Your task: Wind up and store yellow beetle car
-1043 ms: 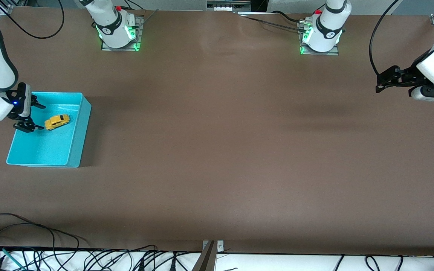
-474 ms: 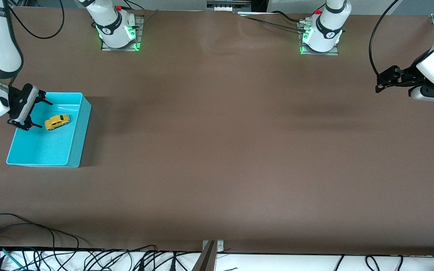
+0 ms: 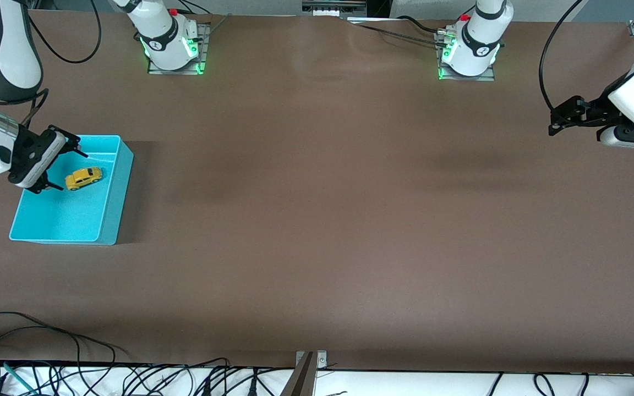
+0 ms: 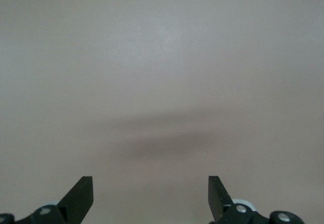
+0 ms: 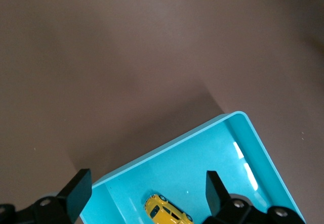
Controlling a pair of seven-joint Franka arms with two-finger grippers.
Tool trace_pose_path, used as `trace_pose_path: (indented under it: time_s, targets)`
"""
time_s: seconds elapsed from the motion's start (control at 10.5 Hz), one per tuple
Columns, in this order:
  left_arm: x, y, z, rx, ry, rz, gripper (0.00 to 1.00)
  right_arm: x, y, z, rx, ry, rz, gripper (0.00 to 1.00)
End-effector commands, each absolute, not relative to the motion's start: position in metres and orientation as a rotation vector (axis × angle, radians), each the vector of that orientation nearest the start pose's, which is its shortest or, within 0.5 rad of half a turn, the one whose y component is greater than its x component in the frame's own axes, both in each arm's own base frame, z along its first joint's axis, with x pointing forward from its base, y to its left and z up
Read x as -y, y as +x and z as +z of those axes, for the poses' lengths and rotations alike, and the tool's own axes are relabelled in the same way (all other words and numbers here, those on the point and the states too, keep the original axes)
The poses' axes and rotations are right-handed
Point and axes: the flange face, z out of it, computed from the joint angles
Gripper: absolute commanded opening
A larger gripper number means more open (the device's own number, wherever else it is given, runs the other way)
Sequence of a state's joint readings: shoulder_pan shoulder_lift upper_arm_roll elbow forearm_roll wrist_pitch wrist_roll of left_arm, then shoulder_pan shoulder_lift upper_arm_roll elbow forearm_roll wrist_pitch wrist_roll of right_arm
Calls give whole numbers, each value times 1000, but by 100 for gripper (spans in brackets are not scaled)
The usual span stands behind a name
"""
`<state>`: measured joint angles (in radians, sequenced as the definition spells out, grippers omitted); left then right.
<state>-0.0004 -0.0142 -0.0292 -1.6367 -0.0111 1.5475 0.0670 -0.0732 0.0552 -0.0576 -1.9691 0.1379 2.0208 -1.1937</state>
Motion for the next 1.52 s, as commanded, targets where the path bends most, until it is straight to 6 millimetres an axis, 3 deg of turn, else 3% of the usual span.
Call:
trace_pose_path:
  time_s: [0.0, 0.38, 0.57, 0.76, 0.85, 1.14, 1.42]
  targets:
    - [18, 548, 604, -136, -3167, 106, 100, 51, 574, 470, 1224, -2784, -48, 100]
    - [18, 548, 604, -136, -3167, 106, 100, 8, 583, 534, 709, -2991, 1, 100]
    - [18, 548, 604, -136, -3167, 106, 100, 3, 580, 561, 488, -3030, 46, 100]
    - [18, 548, 604, -136, -3167, 106, 100, 1, 573, 588, 385, -3042, 98, 100]
    - [18, 548, 604, -136, -3167, 106, 100, -1, 571, 596, 362, -3048, 114, 100]
    - [18, 548, 604, -133, -3165, 106, 100, -39, 565, 599, 176, -3150, 162, 100]
    - [18, 548, 604, -136, -3165, 109, 100, -39, 564, 602, 159, -3158, 154, 100]
